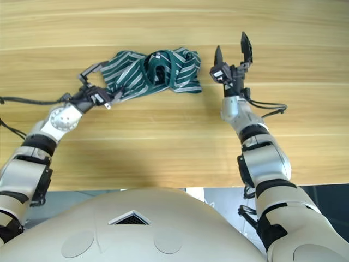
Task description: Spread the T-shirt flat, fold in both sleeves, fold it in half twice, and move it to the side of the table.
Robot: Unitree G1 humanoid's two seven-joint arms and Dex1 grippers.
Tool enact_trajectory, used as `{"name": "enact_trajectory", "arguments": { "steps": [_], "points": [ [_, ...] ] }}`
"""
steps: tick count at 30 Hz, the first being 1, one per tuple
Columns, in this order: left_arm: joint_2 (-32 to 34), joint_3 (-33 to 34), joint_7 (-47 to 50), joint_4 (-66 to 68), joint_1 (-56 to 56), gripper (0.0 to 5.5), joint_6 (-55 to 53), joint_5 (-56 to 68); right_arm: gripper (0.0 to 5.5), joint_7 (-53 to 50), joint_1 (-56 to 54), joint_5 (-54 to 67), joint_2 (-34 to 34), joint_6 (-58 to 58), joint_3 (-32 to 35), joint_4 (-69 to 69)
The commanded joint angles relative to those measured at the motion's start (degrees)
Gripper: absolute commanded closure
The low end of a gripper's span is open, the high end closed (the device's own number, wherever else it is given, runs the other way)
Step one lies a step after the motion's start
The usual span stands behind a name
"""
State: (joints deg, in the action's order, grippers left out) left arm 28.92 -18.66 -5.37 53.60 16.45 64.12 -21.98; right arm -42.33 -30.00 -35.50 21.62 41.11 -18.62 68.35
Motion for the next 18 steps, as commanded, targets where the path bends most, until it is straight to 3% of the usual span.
{"name": "enact_trajectory", "arguments": {
  "steps": [1,5,7,10,14,18],
  "points": [
    [1.06,0.21,-3.18,-12.64,-5.8,1.11,7.33,16.49,1.47,-1.17,-1.52,0.04,0.13,0.43,0.01,-0.72],
    [3.93,1.73,-4.52,-27.4,-11.69,1.11,6.64,31.62,1.47,0.57,-0.55,0.01,0.23,4.32,-0.63,-4.01],
    [3.56,4.75,-4.4,-29.74,-13.61,1.11,5.09,32.93,1.47,2.37,0.56,-0.53,0.47,6.15,-1.52,-6.34],
    [0.79,7.92,-4.41,-29.1,-14.71,1.11,0.18,31.94,1.47,4.44,2.79,-0.99,0.96,7.38,-2.51,-9.34],
    [-3.38,1.25,-8.54,-21.29,-15.7,1.11,-3.7,16.19,1.47,3.22,2.3,0.4,0.26,3.27,-0.61,-7.77],
    [-6.42,4.38,-6.95,-16.85,-12.24,1.11,-2.09,16.83,1.47,6.1,-0.93,-3.31,-0.16,-1.87,-4.09,-5.43]
  ]
}}
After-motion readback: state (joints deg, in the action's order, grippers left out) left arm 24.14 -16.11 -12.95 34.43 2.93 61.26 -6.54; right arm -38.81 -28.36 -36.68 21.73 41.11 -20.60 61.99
